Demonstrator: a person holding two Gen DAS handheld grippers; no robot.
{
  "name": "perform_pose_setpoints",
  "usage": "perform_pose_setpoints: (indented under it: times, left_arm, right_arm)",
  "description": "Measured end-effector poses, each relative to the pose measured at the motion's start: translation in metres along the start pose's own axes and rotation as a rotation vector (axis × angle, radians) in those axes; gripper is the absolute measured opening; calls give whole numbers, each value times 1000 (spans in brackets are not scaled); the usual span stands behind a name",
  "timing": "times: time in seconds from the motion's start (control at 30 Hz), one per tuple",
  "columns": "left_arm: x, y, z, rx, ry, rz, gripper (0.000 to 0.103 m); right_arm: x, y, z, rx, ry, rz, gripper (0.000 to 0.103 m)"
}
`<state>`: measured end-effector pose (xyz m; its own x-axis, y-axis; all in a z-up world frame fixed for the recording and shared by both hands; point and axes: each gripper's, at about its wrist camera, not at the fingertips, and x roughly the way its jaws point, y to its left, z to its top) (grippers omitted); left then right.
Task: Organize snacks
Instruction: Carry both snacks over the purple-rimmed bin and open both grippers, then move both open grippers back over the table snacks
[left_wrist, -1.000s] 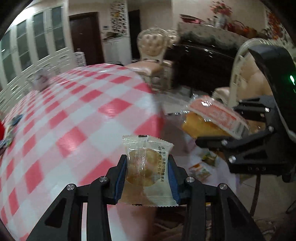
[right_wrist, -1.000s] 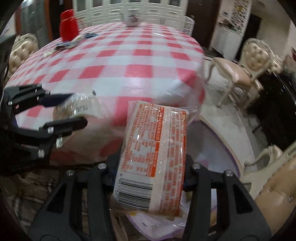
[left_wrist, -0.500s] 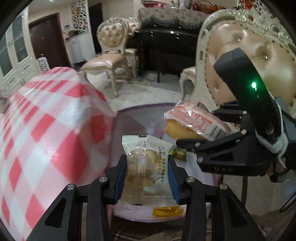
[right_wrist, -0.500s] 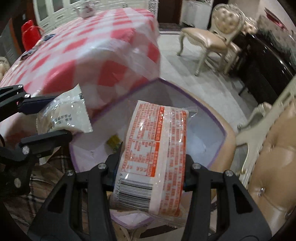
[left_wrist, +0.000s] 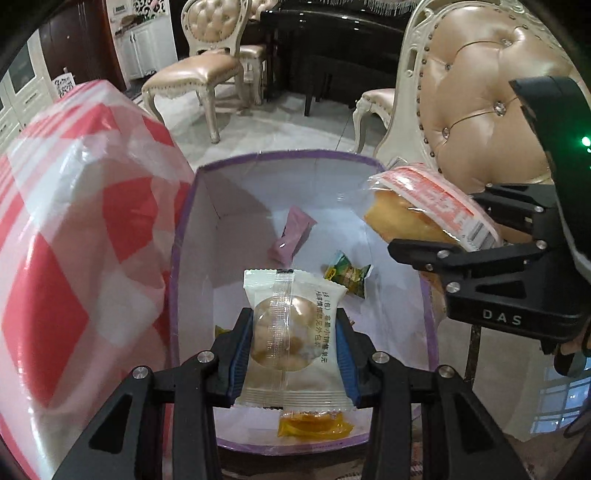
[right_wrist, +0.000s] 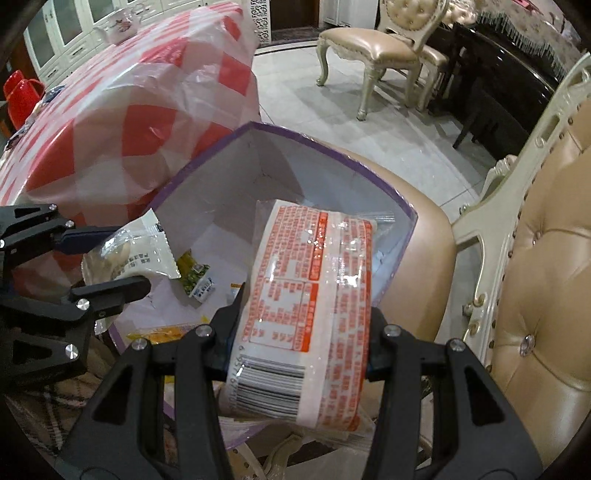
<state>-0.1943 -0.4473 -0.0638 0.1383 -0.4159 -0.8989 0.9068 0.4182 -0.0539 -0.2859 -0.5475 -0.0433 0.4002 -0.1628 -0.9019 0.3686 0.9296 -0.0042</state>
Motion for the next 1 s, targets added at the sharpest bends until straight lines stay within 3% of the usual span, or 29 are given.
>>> perform_pose_setpoints:
  times: [0.13,0.2,0.27,0.5,0.7,0.77,0.9,1.0]
  left_arm:
    - [2,2,-3,-13,11,1,45]
    - [4,4,-2,-23,22,2,55]
    - [1,4,-4,-23,10,2,75]
    - [-29,2,-10,-9,-71,-24,76]
    - [-81,21,-28,-38,-218,-68,76]
    - [-107,38,-39,-73,-298,-62,76]
    - [-153,80,-62,-172,-415,-13,77]
    - [-180,126,-88,-290,-461,76,84]
  right_arm:
    - [3,-2,-2,9,3,4,52]
    - [5,-2,0,20,14,14,53]
    - [9,-4,2,33,35,19,53]
    - [-3,5,9,25,-8,-36,57]
    - [-28,18,35,19,-131,-64,62]
    - [-39,28,50,26,-189,-42,62]
    - [-64,77,84,-3,-320,90,64]
    - [-73,135,105,-87,-380,192,76]
